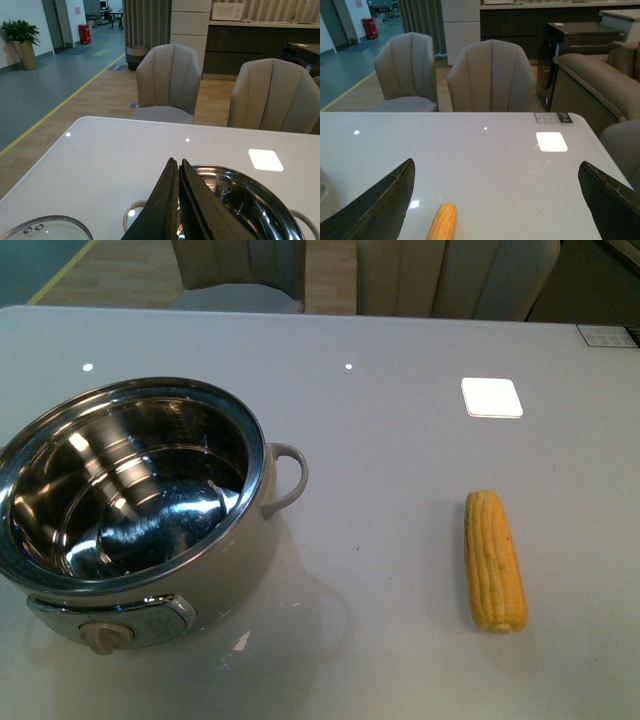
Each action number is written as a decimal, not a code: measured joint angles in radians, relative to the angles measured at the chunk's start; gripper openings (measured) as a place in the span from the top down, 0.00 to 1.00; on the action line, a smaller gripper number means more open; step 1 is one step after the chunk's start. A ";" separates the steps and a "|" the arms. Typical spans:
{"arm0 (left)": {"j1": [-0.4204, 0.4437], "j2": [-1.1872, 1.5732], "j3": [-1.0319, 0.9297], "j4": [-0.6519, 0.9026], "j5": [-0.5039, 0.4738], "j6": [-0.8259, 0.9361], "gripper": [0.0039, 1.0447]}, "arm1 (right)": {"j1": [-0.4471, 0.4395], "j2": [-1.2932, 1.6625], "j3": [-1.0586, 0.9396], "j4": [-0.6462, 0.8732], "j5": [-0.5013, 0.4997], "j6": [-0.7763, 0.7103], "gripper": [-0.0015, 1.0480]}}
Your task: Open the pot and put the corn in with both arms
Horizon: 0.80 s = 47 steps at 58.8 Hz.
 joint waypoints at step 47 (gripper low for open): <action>0.000 -0.285 0.000 -0.290 0.000 0.000 0.97 | 0.000 0.000 0.000 0.000 0.000 0.000 0.08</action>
